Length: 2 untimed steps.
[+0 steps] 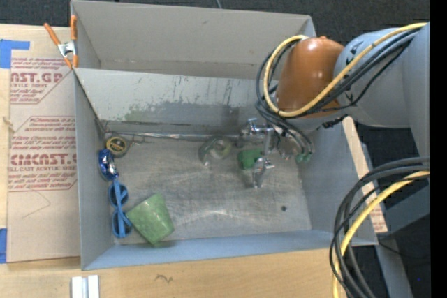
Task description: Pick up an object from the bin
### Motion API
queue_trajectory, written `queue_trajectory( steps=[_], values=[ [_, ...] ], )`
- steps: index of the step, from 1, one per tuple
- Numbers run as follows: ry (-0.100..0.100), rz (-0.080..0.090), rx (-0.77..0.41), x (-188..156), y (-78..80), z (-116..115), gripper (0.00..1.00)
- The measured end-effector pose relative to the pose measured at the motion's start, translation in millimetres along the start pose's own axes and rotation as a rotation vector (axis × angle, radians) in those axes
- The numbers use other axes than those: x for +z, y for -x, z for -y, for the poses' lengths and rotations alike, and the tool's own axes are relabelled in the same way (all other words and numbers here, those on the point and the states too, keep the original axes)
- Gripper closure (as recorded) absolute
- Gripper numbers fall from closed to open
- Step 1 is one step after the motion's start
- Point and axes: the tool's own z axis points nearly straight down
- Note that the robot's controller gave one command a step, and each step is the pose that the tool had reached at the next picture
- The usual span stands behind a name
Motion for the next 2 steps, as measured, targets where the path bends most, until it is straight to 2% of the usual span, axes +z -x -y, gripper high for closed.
queue_trajectory(
  steps=[1,2],
  values=[
    [0.002,0.001,-0.003,-3.2,0.9,-3.3,1.00],
    [-0.002,0.010,-0.196,-157.6,-35.7,31.6,1.00]
  ],
)
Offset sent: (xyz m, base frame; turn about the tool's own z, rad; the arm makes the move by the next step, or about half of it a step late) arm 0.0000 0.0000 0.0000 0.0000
